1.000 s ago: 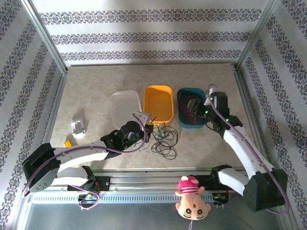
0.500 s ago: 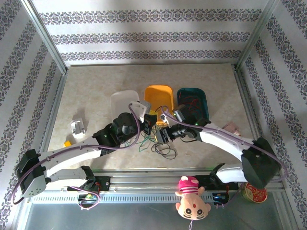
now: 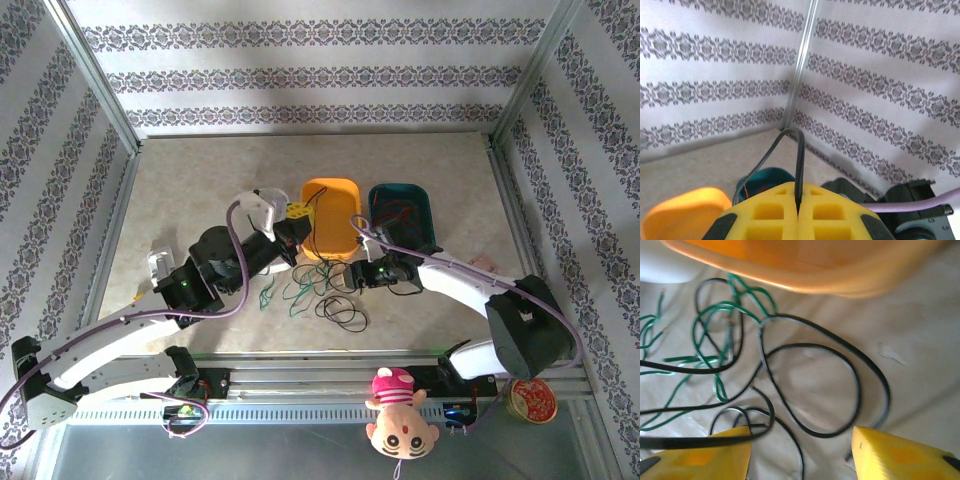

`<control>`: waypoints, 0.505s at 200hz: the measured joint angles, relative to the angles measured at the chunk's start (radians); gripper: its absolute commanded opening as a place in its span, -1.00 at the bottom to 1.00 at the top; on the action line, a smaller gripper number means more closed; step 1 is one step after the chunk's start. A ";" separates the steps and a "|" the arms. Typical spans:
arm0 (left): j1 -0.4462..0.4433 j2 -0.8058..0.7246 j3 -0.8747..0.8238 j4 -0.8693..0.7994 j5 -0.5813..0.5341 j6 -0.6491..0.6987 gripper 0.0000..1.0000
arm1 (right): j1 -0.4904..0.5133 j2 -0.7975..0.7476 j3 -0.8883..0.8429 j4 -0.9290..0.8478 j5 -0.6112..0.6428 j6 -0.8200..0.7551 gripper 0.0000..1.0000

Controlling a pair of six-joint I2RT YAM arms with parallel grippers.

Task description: Untangle the cables

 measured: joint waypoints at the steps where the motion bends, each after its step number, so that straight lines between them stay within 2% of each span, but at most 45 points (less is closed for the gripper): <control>1: 0.000 0.000 0.000 0.001 -0.002 0.001 -1.00 | -0.001 -0.002 -0.002 0.000 0.000 0.002 0.12; 54: 0.000 0.034 0.029 0.023 -0.025 0.075 -1.00 | -0.013 -0.213 -0.047 0.063 0.013 0.042 0.14; 101: 0.000 0.063 0.125 0.019 0.059 0.107 -1.00 | -0.019 -0.293 -0.048 0.125 -0.048 0.037 0.14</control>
